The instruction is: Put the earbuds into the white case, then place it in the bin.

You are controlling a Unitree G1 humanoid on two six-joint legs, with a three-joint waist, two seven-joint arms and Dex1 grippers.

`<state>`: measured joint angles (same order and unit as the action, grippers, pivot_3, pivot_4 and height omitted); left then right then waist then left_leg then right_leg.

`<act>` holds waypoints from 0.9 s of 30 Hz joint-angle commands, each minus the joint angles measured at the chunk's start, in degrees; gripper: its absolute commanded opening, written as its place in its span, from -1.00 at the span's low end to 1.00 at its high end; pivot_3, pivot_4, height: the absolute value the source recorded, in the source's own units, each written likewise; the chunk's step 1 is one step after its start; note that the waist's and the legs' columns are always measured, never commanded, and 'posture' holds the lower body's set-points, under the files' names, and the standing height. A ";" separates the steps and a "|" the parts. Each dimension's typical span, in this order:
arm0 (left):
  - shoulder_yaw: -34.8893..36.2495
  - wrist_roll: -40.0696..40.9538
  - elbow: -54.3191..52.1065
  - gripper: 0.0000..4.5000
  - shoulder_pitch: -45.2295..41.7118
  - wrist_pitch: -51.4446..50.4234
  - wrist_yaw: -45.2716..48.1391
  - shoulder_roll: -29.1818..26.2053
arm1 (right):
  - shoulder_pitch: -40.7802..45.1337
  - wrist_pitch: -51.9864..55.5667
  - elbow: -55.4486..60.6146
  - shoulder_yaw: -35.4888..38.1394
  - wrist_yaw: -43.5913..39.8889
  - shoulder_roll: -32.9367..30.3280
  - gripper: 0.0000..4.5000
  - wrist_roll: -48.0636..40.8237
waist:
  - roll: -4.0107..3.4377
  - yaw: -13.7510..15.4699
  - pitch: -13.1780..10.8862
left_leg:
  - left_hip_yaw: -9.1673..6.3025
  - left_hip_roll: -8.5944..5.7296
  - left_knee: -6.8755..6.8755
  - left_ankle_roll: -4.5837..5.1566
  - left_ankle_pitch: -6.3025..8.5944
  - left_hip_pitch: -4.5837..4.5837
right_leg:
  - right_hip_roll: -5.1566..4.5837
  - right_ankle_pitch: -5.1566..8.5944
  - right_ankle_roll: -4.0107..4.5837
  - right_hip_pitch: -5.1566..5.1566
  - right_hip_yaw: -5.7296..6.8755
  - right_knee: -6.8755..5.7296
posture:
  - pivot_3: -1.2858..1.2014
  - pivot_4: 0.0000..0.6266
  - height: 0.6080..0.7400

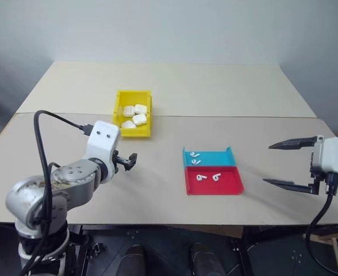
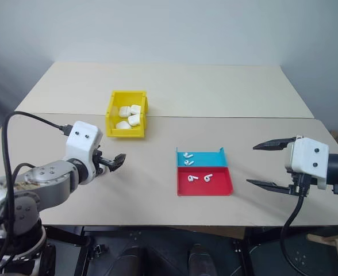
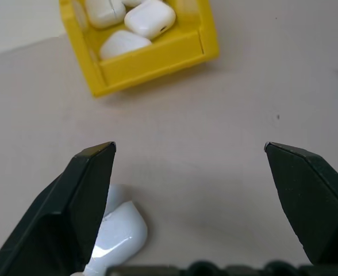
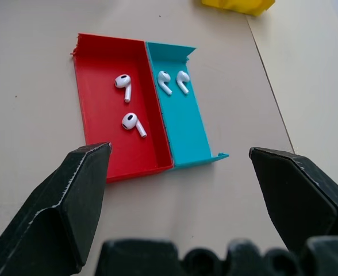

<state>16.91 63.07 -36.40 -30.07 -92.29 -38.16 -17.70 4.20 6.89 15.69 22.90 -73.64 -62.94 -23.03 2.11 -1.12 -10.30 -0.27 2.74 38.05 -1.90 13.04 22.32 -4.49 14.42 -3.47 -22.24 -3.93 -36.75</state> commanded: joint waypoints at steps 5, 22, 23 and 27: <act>-20.13 49.93 4.37 1.00 -4.86 38.41 -52.85 -21.55 | 1.07 -0.29 0.03 -0.56 0.66 -0.94 0.98 0.72 | -0.09 0.56 0.11 | -0.35 0.04 -0.07 -0.17 0.10 0.07 | -0.10 -0.01 0.07 -0.23 -0.13 -0.05 | 0.03 -0.52 1.00; -24.50 49.93 3.48 1.00 2.70 51.10 -52.99 -34.66 | -0.65 0.04 1.39 -3.52 3.10 0.08 0.98 2.72 | -0.05 1.91 0.09 | 0.11 -0.21 -0.07 -0.19 0.02 -0.09 | -0.17 0.04 -0.03 0.03 -0.07 0.08 | 0.03 -0.52 1.00; -23.73 49.93 4.62 1.00 2.39 50.41 -53.32 -32.97 | -0.84 0.16 1.54 -3.44 3.28 0.06 0.98 2.73 | -0.05 1.91 0.09 | 0.11 -0.20 -0.07 -0.19 0.02 -0.08 | -0.17 0.04 -0.03 0.03 -0.06 0.09 | 0.03 -0.52 1.00; -21.21 49.93 10.39 1.00 0.61 45.01 -52.95 -27.77 | -2.00 0.56 2.13 -2.63 4.03 -0.14 0.98 2.90 | -0.05 1.95 0.09 | 0.11 -0.21 -0.07 -0.18 0.02 -0.05 | -0.17 0.04 -0.04 0.04 -0.06 0.13 | 0.03 -0.52 1.00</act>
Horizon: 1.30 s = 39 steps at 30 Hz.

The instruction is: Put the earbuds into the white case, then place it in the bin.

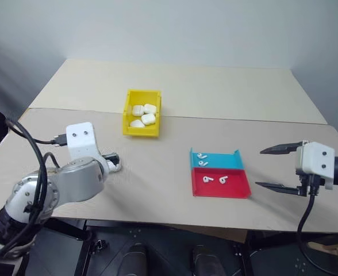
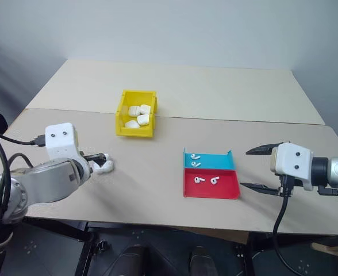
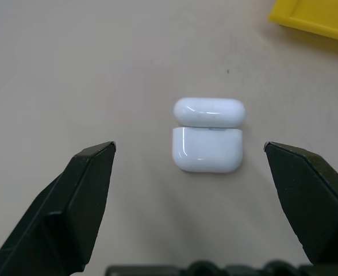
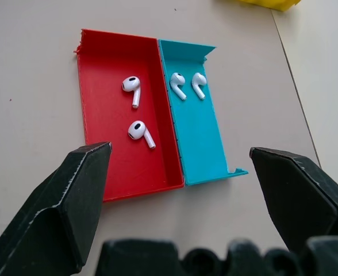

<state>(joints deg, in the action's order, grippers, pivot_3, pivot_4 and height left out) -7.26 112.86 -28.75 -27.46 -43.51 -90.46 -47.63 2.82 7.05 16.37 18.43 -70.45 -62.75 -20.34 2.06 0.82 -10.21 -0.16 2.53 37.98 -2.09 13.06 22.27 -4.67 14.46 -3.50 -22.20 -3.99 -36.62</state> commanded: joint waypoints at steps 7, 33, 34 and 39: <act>5.73 0.14 10.32 1.00 -4.50 -13.21 0.94 4.67 | -3.87 1.34 3.35 3.89 1.94 -0.31 0.98 0.14 | 0.00 -0.25 0.00 | -0.01 0.01 0.00 0.00 0.00 0.00 | 0.01 0.00 0.00 -0.02 0.01 -0.01 | 0.03 -0.52 1.00; 7.33 0.14 23.32 1.00 -7.41 -22.03 2.14 11.19 | -7.32 2.87 6.16 4.92 4.50 0.24 0.98 0.34 | 0.02 -0.13 -0.01 | -0.03 0.00 0.00 0.00 0.00 0.03 | 0.00 0.00 0.00 -0.02 0.02 0.01 | 0.03 -0.52 1.00; 7.08 0.14 23.59 1.00 -7.74 -22.26 1.91 11.28 | -7.52 2.92 6.23 5.04 4.61 0.24 0.98 0.36 | 0.02 -0.13 -0.01 | -0.03 -0.01 0.00 0.00 0.00 0.04 | 0.00 0.00 0.00 -0.03 0.02 0.02 | 0.03 -0.52 1.00; 6.82 0.14 25.79 1.00 -8.93 -22.98 0.95 12.29 | -8.39 2.97 6.61 5.52 4.97 0.34 0.98 0.50 | 0.03 -0.25 -0.01 | -0.04 0.00 -0.01 0.00 0.00 0.05 | 0.00 0.00 0.00 -0.03 0.02 0.04 | 0.03 -0.52 1.00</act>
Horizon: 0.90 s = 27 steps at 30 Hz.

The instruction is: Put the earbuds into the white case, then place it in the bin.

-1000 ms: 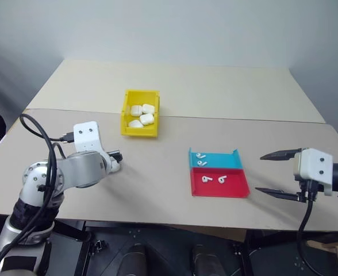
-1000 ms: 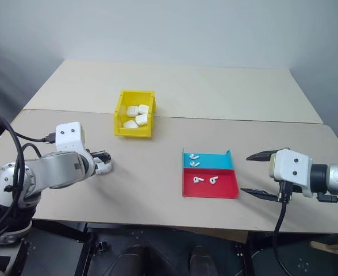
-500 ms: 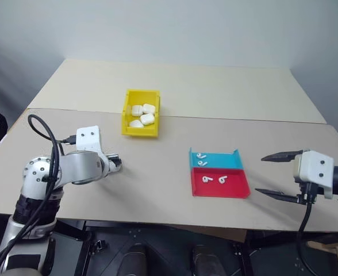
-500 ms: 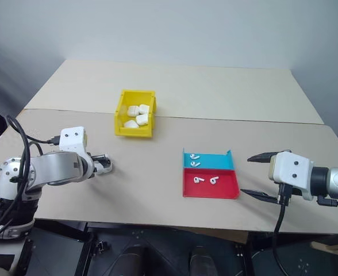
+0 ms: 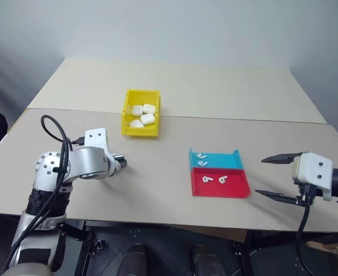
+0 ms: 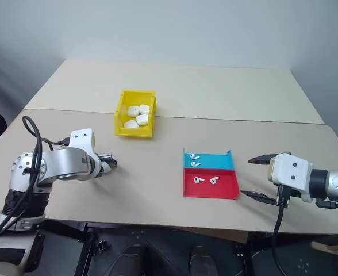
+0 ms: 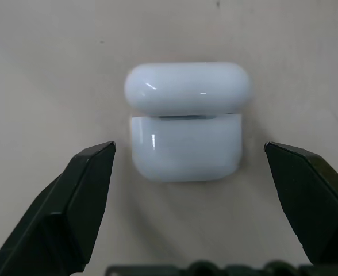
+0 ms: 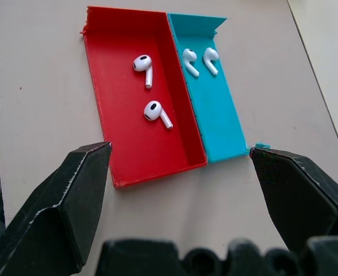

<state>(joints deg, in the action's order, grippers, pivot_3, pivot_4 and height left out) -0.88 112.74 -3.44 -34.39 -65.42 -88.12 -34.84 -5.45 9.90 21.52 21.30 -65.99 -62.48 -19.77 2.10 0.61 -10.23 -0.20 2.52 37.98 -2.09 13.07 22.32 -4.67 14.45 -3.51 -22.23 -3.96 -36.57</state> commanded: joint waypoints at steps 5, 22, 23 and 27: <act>1.21 0.26 2.76 1.00 -2.77 -1.88 -1.56 0.45 | -0.53 0.21 1.70 2.69 0.84 0.23 0.98 0.54 | 0.00 0.03 0.00 | 0.00 -0.01 0.00 0.00 0.00 0.00 | 0.00 0.00 0.00 0.00 0.00 0.00 | 0.03 -0.52 1.00; -0.11 0.26 1.99 0.60 -1.12 -1.19 -3.22 0.81 | -0.93 -0.12 1.78 2.17 1.16 0.50 1.00 1.31 | 0.00 0.03 0.00 | -0.01 0.00 0.00 0.00 0.00 0.02 | 0.00 0.00 0.00 -0.01 0.00 0.02 | 0.03 -0.52 1.00; -0.66 0.26 1.55 0.46 -0.93 -0.85 -3.75 0.43 | -0.95 -0.12 1.79 2.16 1.17 0.53 1.00 1.33 | 0.01 0.03 0.00 | -0.01 -0.01 0.00 -0.01 0.00 0.01 | 0.00 0.00 0.00 -0.01 0.00 0.02 | 0.03 -0.52 1.00; -0.47 0.26 1.73 0.21 -0.98 -0.12 -4.12 0.57 | -0.79 0.09 1.92 1.91 1.29 0.47 1.00 1.42 | 0.01 0.04 0.00 | -0.01 -0.01 0.00 -0.01 0.00 0.01 | 0.00 0.00 0.00 0.00 0.00 0.02 | 0.03 -0.52 1.00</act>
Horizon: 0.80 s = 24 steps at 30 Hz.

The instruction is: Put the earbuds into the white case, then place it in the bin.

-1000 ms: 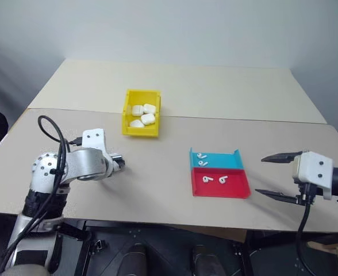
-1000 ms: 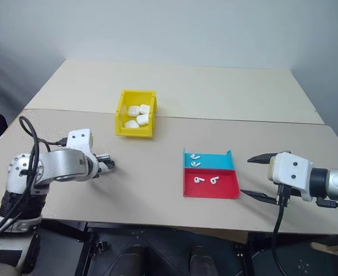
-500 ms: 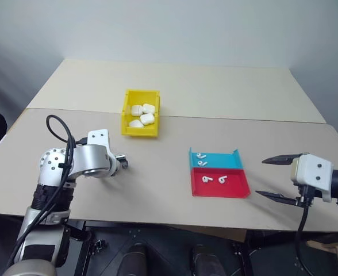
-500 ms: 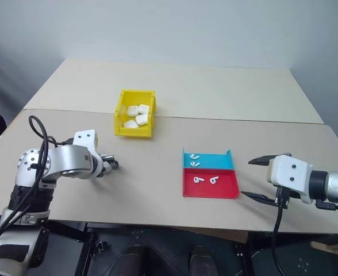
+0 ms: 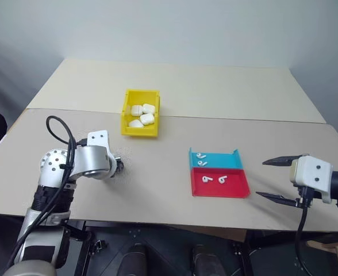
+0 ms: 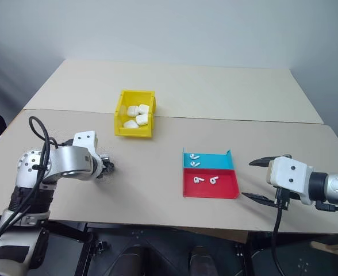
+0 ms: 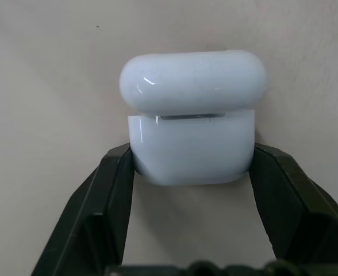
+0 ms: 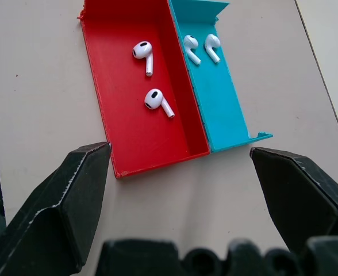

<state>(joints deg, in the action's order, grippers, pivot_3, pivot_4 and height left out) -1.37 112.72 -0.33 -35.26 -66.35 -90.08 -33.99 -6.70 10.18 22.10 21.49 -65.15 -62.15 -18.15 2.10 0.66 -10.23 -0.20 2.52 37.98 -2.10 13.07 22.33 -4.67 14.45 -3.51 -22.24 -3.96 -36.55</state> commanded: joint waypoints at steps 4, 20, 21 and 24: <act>0.40 0.28 -1.89 0.21 -0.21 1.16 -2.08 -0.74 | 0.58 -0.19 1.23 1.64 0.49 0.07 1.00 -0.13 | 0.00 -0.02 0.00 | 0.00 0.00 0.00 0.00 0.00 0.00 | 0.00 0.00 0.00 0.00 0.00 0.00 | 0.03 -0.52 1.00; 3.43 -34.06 -28.81 0.21 -3.22 12.91 56.89 -18.46 | 8.18 -0.41 -0.93 0.99 1.40 -0.39 1.00 -1.30 | 0.13 0.02 -0.10 | 0.03 0.04 -0.20 -0.09 -0.04 0.16 | 0.06 -0.05 -0.01 -0.06 0.07 0.47 | 0.03 -0.52 1.00; 2.09 -41.51 -29.28 0.21 -1.66 19.34 67.11 -18.03 | 9.67 0.04 -1.00 0.15 1.69 -0.56 1.00 -1.09 | 0.13 0.06 -0.09 | 0.03 0.04 -0.20 -0.14 -0.07 0.17 | 0.07 -0.07 0.00 -0.06 0.08 0.49 | 0.03 -0.52 1.00; -0.63 -56.71 -26.96 0.21 3.26 35.58 86.86 -12.67 | 12.89 2.96 0.61 -2.04 1.03 -3.03 1.00 -0.71 | 0.12 0.04 -0.09 | 0.05 0.07 -0.20 -0.16 -0.09 0.21 | 0.09 -0.10 0.05 -0.06 0.09 0.57 | 0.03 -0.52 1.00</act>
<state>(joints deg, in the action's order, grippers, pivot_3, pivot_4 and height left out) -1.41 63.83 -27.29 -32.95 -39.75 -13.26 -48.04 4.98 11.39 20.94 19.34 -63.95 -63.36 -18.56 2.22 0.70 -10.32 -0.16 2.61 37.78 -2.25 12.98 22.60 -4.57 14.35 -3.46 -22.31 -3.86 -35.93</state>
